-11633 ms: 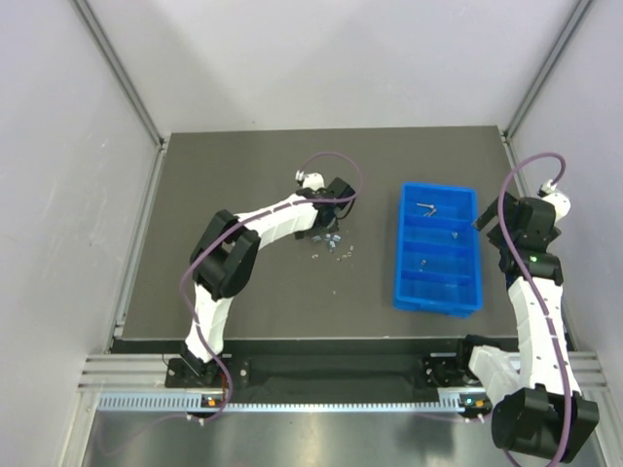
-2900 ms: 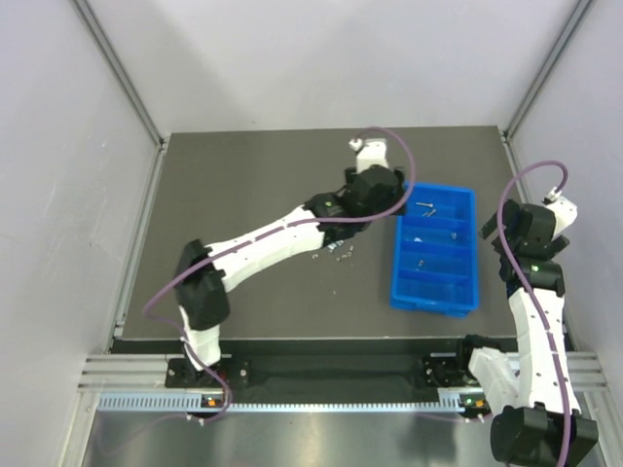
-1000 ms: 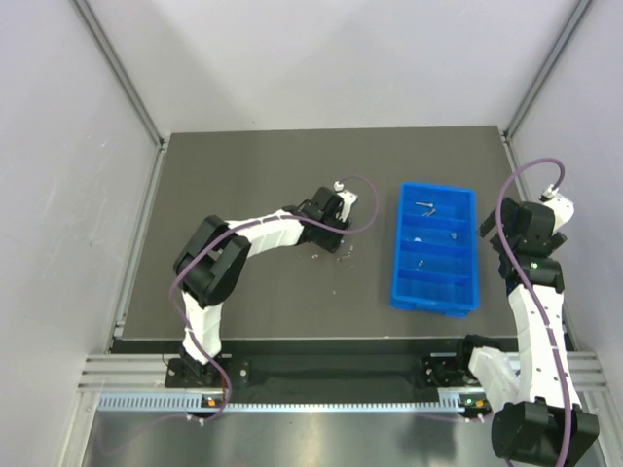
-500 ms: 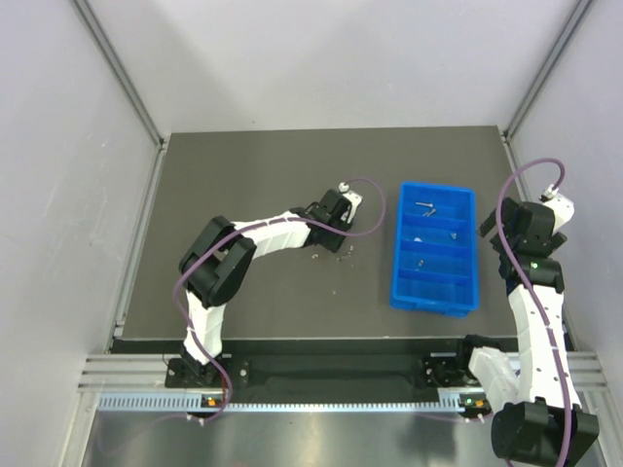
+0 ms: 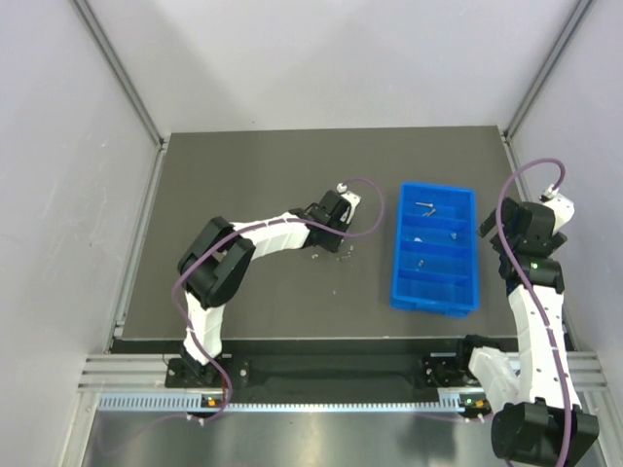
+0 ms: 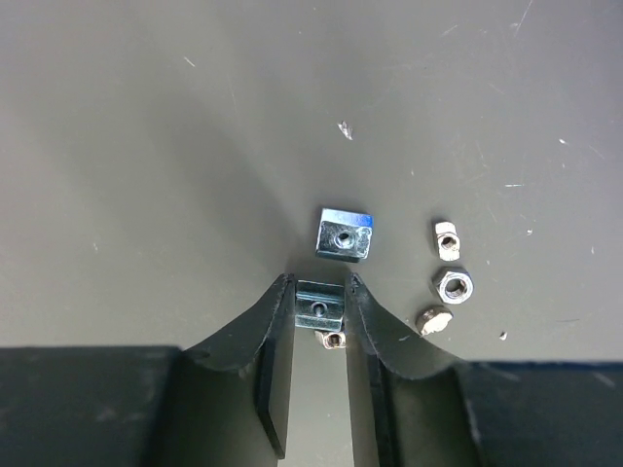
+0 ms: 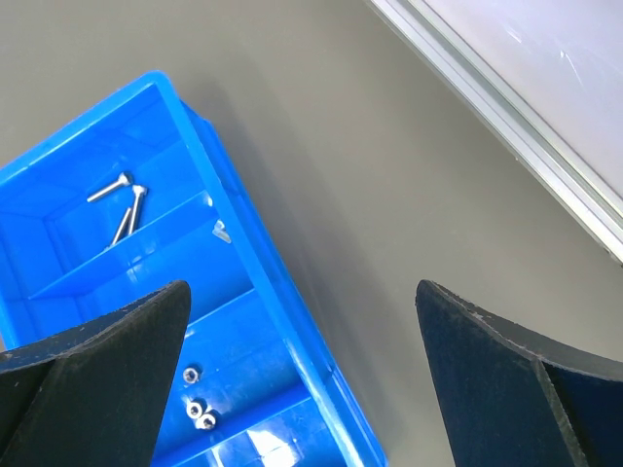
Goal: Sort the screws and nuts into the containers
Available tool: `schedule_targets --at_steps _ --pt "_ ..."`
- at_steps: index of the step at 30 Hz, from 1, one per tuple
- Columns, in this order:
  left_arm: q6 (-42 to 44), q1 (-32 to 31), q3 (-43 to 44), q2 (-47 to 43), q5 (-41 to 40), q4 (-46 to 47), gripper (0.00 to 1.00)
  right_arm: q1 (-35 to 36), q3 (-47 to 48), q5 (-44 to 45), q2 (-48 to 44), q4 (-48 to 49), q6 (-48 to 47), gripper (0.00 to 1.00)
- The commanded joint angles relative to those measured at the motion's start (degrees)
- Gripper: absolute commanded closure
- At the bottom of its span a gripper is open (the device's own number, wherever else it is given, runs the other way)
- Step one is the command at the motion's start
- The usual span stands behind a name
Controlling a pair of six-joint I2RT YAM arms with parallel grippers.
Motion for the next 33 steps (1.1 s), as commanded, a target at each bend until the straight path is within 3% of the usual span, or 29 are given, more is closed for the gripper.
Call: schedule_targets --at_steps 1,8,17,22,28,33 --pt "-0.88 0.22 -2.61 0.35 -1.07 -6.77 0.80 -0.05 0.45 1.29 -1.39 1.64 -0.15 0.00" --pt "-6.59 0.22 -0.33 -5.35 -3.88 -3.87 0.92 -0.05 0.36 0.85 -0.86 1.73 0.12 0.00" --pt "-6.42 -3.19 12.41 -6.25 4.19 2.19 0.91 -0.13 0.45 1.11 0.19 1.73 0.29 0.00" --pt "-8.62 -7.50 21.01 -1.69 4.99 8.25 0.91 -0.13 0.54 1.37 0.54 1.64 1.00 0.00" --pt "-9.33 -12.52 33.14 10.25 7.89 11.16 0.91 -0.13 0.98 0.93 0.37 1.11 0.73 0.00" --pt "-9.50 -14.01 37.99 16.42 8.16 14.23 0.91 -0.22 0.98 0.93 -0.25 1.29 0.64 0.00"
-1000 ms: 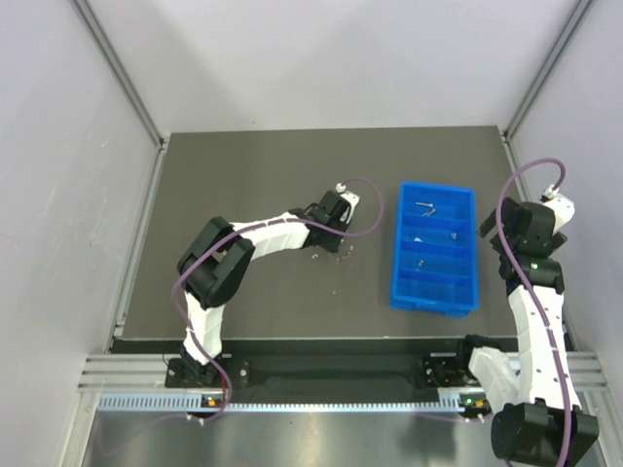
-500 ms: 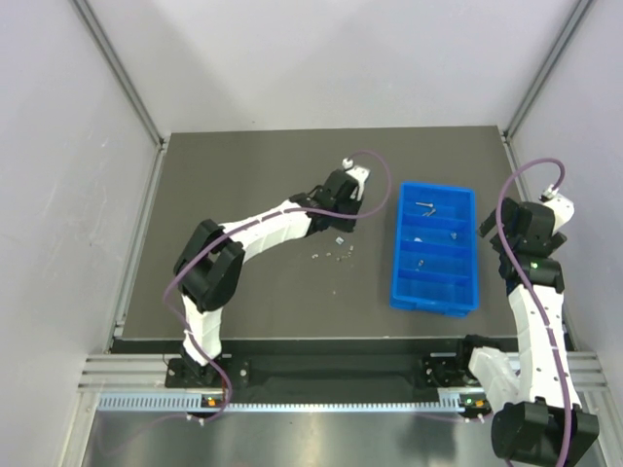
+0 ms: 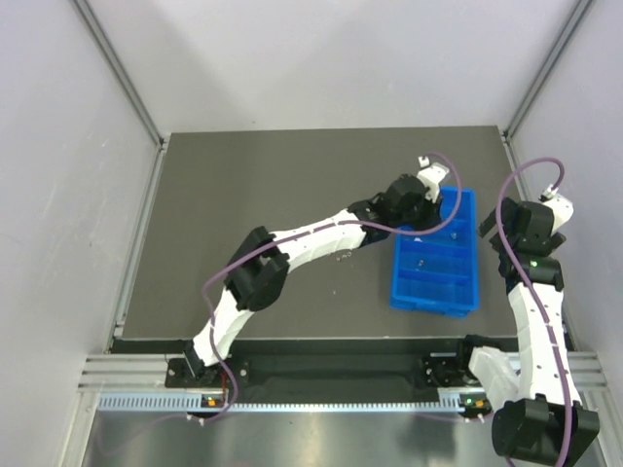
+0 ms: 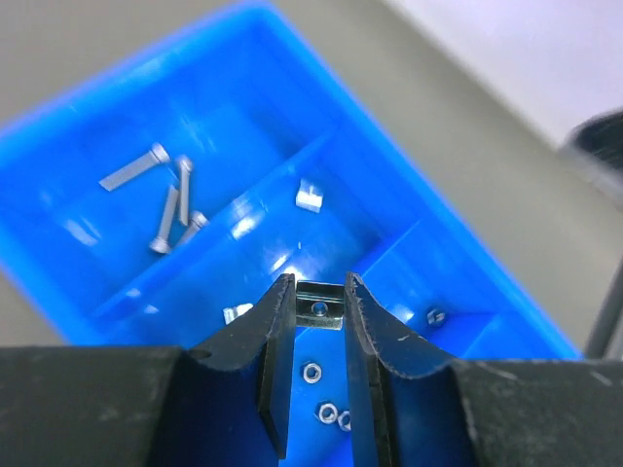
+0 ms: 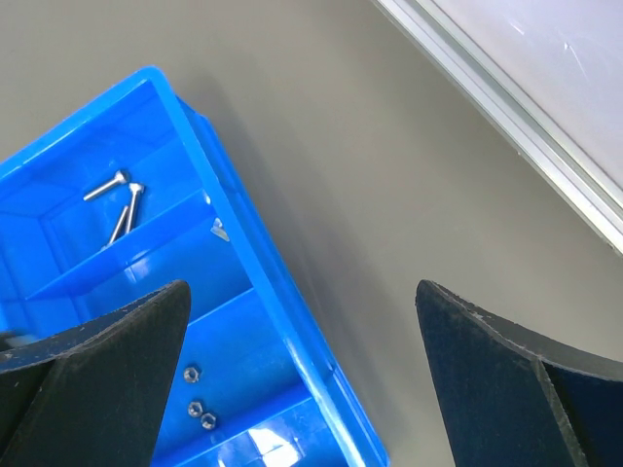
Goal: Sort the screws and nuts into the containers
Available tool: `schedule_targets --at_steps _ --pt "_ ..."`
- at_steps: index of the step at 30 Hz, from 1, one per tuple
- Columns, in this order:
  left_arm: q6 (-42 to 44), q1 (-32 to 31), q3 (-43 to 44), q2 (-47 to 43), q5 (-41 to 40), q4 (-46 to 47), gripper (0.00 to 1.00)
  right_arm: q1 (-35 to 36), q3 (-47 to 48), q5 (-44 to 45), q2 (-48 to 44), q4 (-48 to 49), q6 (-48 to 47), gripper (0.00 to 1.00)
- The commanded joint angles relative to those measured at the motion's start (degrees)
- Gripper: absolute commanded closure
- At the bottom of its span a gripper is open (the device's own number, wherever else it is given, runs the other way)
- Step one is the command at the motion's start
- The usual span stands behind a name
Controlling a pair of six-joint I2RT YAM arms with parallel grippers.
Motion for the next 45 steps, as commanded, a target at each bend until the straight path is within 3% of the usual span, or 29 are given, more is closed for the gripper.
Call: schedule_targets --at_steps 1,8,11,13,16,18,20,24,25,29,31,35,38,45 --pt "-0.78 0.19 3.07 4.32 0.64 3.48 0.91 -0.13 0.98 0.93 -1.23 1.35 0.10 0.00" --pt "1.06 0.10 4.13 7.05 -4.00 6.29 0.88 -0.05 0.98 0.67 -1.67 1.44 -0.08 0.00" --pt "1.50 0.19 4.22 6.79 -4.81 7.44 0.80 -0.05 0.80 0.58 -1.85 1.27 -0.08 0.00" --pt "1.68 0.19 3.95 6.09 -4.99 7.70 0.63 -0.05 0.71 0.67 -2.11 1.27 -0.17 0.00" --pt "1.33 0.19 2.90 3.73 -4.02 7.79 0.47 -0.05 0.71 0.41 -1.93 1.35 -0.08 0.00" --pt "0.54 0.54 0.63 1.88 -1.06 9.02 0.20 -0.13 0.63 -0.29 -1.85 1.71 -0.17 0.00" --pt "-1.03 1.42 -0.96 -1.55 0.19 9.11 0.11 -0.13 0.71 -0.82 -1.76 1.71 -0.34 0.00" --pt "-5.43 4.40 -6.93 -9.28 -1.82 4.22 0.12 -0.05 0.80 -0.91 -2.02 1.62 -0.69 0.00" --pt "-7.53 5.63 -8.16 -12.77 -7.65 0.97 0.12 -0.13 0.71 -0.91 -2.02 1.53 -0.69 0.00" --pt "-9.84 8.19 -16.25 -20.18 -16.76 -7.40 0.11 -0.13 0.36 -1.79 -1.67 2.23 -0.69 0.00" --pt "-8.09 9.24 -20.55 -22.64 -16.59 -9.52 0.12 -0.13 0.19 -2.32 -1.23 2.76 -0.69 0.00" --pt "2.54 10.56 -29.60 -26.25 -4.84 -7.42 0.12 -0.13 0.45 -2.67 -0.70 2.59 -0.96 0.00" --pt "8.00 10.91 -35.06 -27.84 -7.17 -5.75 0.12 -0.13 0.36 -2.85 -0.79 2.67 -1.04 0.00" --pt "8.89 13.38 -36.21 -22.40 -8.86 -4.08 0.14 -0.13 0.01 -2.85 -1.05 2.32 -0.61 0.00"
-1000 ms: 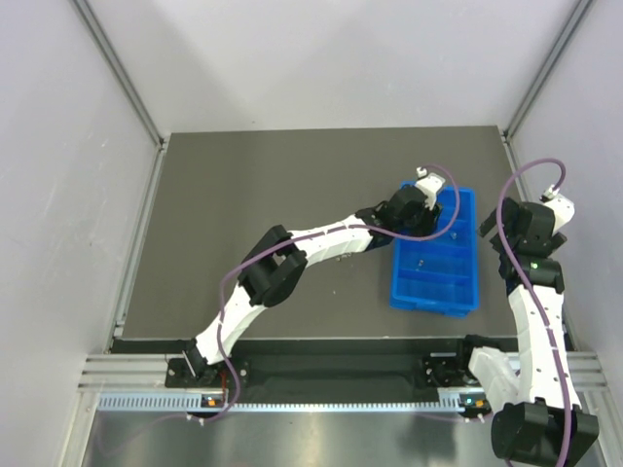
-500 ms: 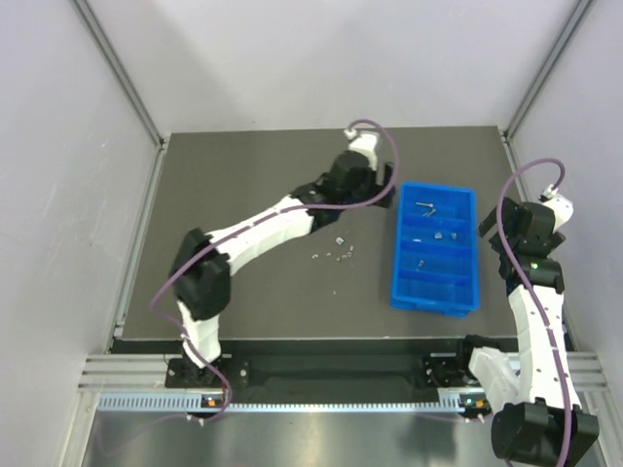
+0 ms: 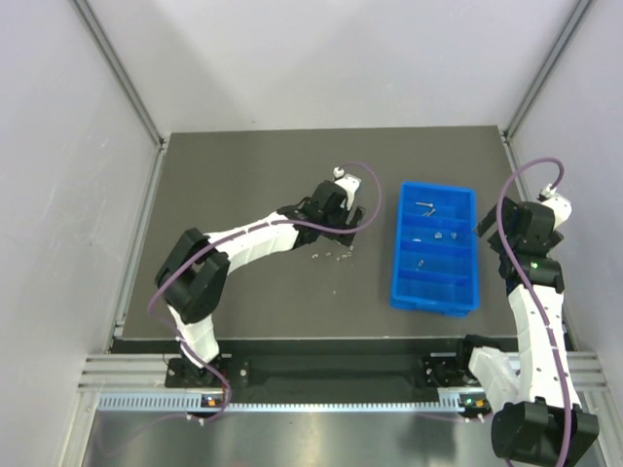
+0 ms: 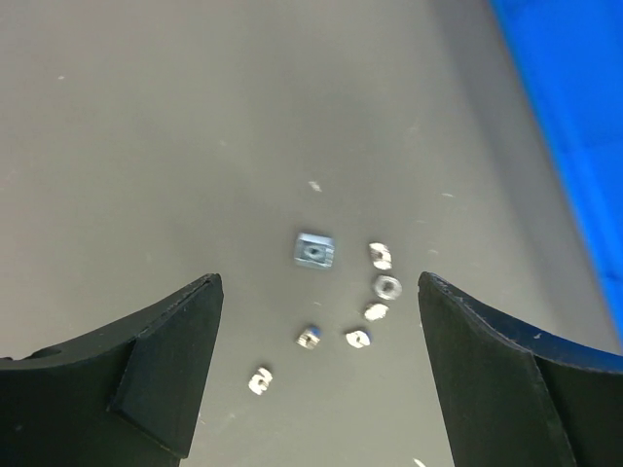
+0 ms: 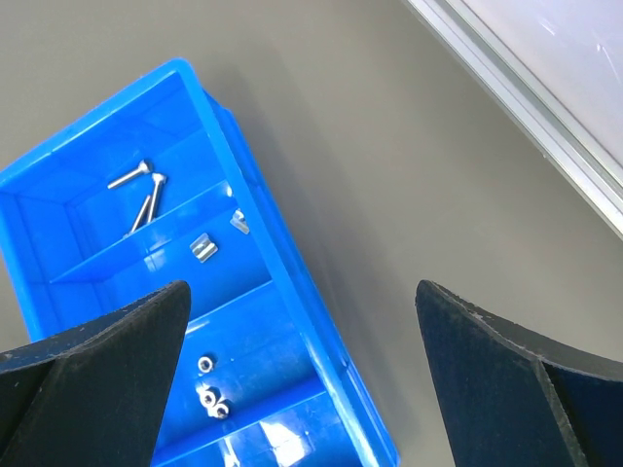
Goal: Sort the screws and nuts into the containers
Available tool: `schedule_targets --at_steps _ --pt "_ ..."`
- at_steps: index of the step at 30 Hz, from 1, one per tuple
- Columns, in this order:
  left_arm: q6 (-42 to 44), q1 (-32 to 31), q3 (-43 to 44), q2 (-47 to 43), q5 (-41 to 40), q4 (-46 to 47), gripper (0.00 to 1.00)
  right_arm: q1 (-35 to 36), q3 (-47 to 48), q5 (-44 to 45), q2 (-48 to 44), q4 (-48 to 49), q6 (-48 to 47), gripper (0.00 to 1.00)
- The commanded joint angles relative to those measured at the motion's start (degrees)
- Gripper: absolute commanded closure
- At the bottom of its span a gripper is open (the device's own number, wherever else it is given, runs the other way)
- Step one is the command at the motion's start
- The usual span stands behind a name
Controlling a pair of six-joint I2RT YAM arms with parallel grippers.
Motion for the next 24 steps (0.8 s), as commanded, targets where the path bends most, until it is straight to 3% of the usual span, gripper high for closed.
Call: schedule_targets --at_steps 1,9,24 --pt "2.61 1.05 0.16 2.24 0.54 3.97 0.14 -0.13 0.03 0.30 -0.51 1.99 -0.43 0.01" --pt "2.27 1.14 0.33 8.39 1.25 6.34 0.22 -0.13 0.47 0.92 -0.51 1.73 -0.61 0.00" --pt "1.56 1.93 -0.90 11.56 1.51 8.63 0.39 -0.13 0.56 1.53 -0.33 1.55 -0.52 0.00"
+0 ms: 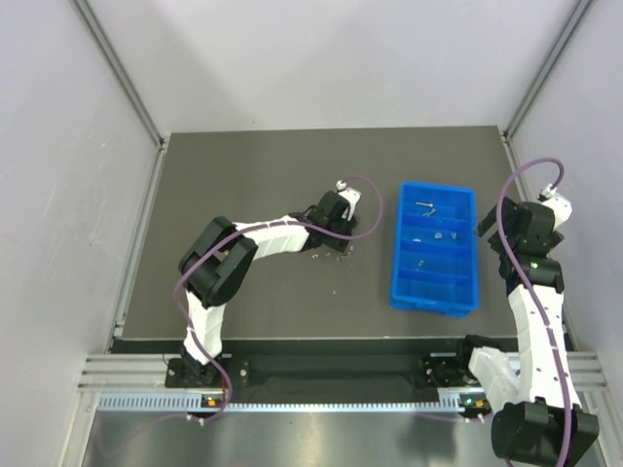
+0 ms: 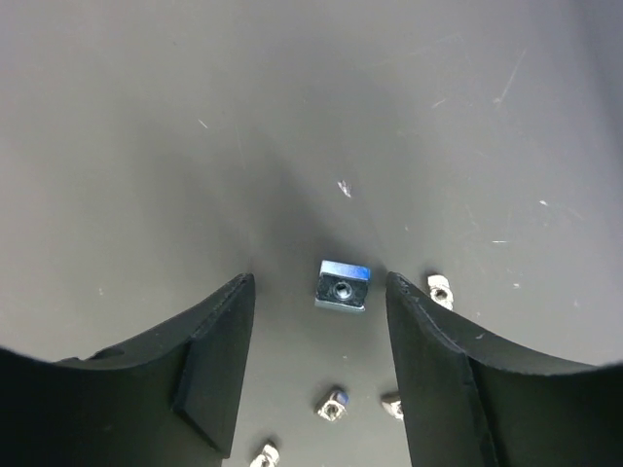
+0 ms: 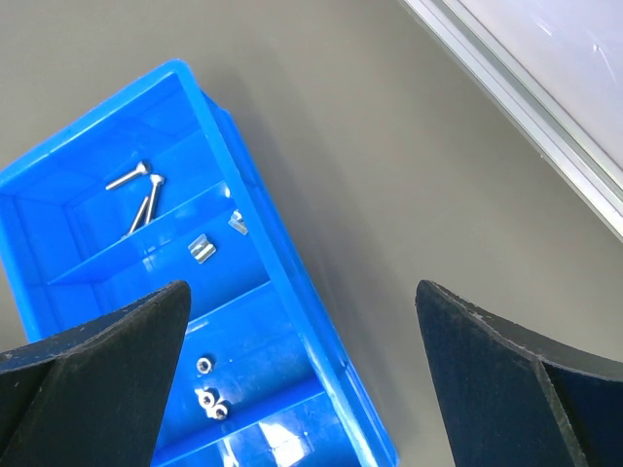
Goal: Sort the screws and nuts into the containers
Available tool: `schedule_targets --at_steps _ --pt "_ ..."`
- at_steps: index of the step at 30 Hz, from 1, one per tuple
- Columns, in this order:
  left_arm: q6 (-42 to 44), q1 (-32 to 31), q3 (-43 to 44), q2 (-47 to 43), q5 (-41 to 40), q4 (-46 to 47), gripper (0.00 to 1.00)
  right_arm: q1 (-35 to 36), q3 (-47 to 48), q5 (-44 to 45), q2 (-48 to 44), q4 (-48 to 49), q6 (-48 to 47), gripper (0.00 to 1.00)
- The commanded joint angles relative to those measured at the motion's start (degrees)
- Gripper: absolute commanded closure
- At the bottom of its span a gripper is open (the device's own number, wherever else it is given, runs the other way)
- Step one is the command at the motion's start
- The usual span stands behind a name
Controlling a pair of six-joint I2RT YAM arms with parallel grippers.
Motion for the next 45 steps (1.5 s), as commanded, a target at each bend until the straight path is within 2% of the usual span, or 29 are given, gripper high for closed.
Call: schedule_targets --at_steps 1,8,12,14,16,19,24,29,33,38,42,45 --pt "0.23 0.27 0.19 1.05 0.77 2.64 0.39 -0.13 0.56 1.16 -0.22 1.60 -0.43 0.00" --pt "0.84 0.27 0.28 2.19 1.56 1.76 0.52 -0.13 0.73 1.16 -0.05 1.60 -0.26 0.00" --pt "1.02 0.27 0.63 2.28 2.26 -0.25 0.69 -0.05 1.17 1.34 -0.13 1.42 -0.17 0.00" --pt "0.93 0.09 0.46 1.76 1.57 -1.05 0.74 -0.05 1.17 1.60 -0.40 1.33 -0.26 0.00" --pt "0.58 0.00 -0.07 1.32 0.16 -1.49 0.87 -0.13 1.17 1.78 -0.49 1.33 -0.25 0.00" --pt "-1.79 -0.26 -0.16 0.18 -3.36 -1.84 0.93 -0.13 1.17 1.78 -0.31 1.42 -0.08 0.00" --pt "-5.83 -0.79 0.63 -3.60 -0.82 1.40 0.94 -0.13 1.17 1.51 0.48 1.60 0.18 0.00" --pt "-8.73 -2.36 6.07 -6.15 0.77 6.75 0.94 -0.13 0.91 1.07 -0.13 1.68 0.62 0.00" --pt "-9.26 -5.09 11.43 -6.16 4.98 11.68 0.94 -0.13 0.47 1.42 -1.01 1.95 0.36 0.00" --pt "-7.16 -10.36 18.90 -0.37 5.16 15.12 0.93 -0.05 0.03 1.69 -0.93 2.04 0.18 0.00" --pt "-5.66 -12.82 29.08 6.93 4.73 12.49 0.93 -0.13 -0.06 1.95 -1.19 2.21 -0.08 0.00" --pt "-4.96 -13.88 33.49 11.85 4.37 11.17 0.93 -0.05 -0.14 1.69 -1.63 2.91 -0.08 0.00"
